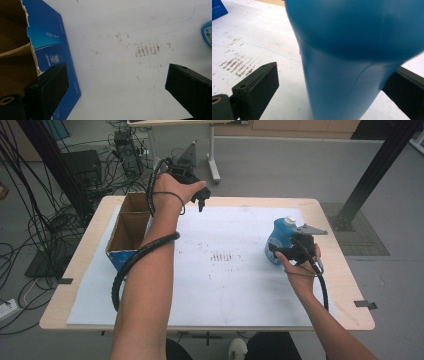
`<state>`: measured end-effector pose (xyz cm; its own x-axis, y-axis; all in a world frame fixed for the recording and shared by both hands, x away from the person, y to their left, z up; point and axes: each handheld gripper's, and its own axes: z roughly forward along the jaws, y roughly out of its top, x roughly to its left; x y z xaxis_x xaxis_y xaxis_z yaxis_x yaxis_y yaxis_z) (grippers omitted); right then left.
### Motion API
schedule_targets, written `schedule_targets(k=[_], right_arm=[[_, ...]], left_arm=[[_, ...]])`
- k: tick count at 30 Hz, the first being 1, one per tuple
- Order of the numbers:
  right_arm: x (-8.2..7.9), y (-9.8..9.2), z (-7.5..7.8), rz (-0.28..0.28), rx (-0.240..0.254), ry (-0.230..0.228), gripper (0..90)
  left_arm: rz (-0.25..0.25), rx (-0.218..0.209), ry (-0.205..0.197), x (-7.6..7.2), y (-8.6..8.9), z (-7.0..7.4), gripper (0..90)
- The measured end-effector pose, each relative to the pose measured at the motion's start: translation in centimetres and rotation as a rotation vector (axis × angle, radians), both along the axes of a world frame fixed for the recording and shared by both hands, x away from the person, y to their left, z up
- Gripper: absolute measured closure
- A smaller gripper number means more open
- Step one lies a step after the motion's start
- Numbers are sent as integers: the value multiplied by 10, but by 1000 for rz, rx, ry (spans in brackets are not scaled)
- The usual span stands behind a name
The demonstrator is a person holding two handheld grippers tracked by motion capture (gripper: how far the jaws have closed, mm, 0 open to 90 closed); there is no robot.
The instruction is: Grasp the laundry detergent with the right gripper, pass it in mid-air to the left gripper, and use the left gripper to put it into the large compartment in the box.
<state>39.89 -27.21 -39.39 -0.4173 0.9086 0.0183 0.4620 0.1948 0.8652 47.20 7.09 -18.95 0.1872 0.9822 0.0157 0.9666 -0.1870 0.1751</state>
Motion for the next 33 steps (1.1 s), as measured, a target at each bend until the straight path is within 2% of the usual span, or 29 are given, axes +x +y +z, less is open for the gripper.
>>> schedule_targets(k=[33], right_arm=[[-2,2,0,-4,1,-9,31]], left_arm=[[4,1,-6,-1,2,2,55]])
